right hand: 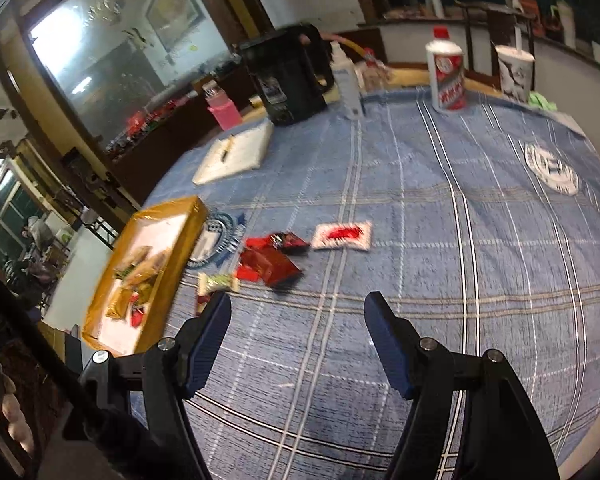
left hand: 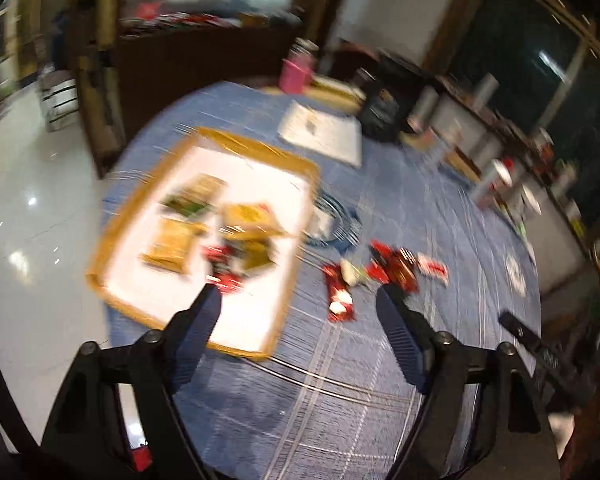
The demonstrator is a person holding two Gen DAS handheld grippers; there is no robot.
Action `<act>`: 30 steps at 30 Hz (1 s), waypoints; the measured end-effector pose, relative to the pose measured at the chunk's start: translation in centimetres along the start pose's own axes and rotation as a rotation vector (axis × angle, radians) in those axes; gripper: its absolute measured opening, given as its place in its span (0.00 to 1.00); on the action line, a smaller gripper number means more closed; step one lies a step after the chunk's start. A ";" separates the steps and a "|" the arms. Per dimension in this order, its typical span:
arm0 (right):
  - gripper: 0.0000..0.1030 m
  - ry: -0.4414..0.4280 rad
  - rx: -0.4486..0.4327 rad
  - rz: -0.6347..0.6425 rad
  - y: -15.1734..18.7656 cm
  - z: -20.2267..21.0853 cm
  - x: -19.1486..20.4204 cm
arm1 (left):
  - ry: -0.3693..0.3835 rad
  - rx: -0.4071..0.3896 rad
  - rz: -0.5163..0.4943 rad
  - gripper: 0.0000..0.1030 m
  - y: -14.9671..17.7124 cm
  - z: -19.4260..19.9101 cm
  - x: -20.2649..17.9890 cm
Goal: Organize snacks
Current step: 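Lift both tools away from the tray back toward the remaining snacks, then grasp the red candy bar with the left tool while the right tool grasps a red packet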
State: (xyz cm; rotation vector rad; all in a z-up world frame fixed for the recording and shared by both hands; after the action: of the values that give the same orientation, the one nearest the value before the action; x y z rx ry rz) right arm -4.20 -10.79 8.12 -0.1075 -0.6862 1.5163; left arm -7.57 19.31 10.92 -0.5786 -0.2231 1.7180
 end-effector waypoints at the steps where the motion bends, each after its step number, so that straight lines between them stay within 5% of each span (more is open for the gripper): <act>1: 0.67 0.009 0.012 -0.003 0.2 -0.4 -0.2 | 0.017 0.027 -0.032 0.68 0.3 -1.1 -0.9; 6: 0.67 0.056 0.067 0.003 0.9 -2.2 -0.4 | 0.077 0.164 -0.167 0.63 1.8 -7.3 -5.9; 18: 0.67 0.145 0.156 0.006 1.9 -5.2 -1.1 | -0.088 0.222 -0.283 0.61 1.4 -16.1 -6.6; 21: 0.67 0.147 0.164 0.014 1.7 -5.8 -0.7 | -0.069 0.234 -0.300 0.52 1.4 -17.2 -6.6; 23: 0.67 0.132 0.168 0.037 1.7 -6.2 0.1 | -0.053 0.242 -0.307 0.32 1.6 -17.8 -6.6; 30: 0.67 0.015 0.200 0.102 0.7 -8.0 3.8 | 0.020 0.239 -0.272 0.25 2.0 -17.3 -5.6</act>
State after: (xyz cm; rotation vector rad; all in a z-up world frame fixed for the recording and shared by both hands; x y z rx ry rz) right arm -1.42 -4.43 2.63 -0.0016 -0.5201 1.6721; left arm -0.07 10.68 -3.31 -0.3702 -0.0758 1.4489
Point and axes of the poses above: each gripper's, at about its wrist camera, not at the fingertips, and z roughly against the way its jaws point, x to its left, y to its underside, the point moved 7 cm from there along -z, roughly the way its jaws point, and after that the axes turned 9 degrees about x, right-handed, at the moved point
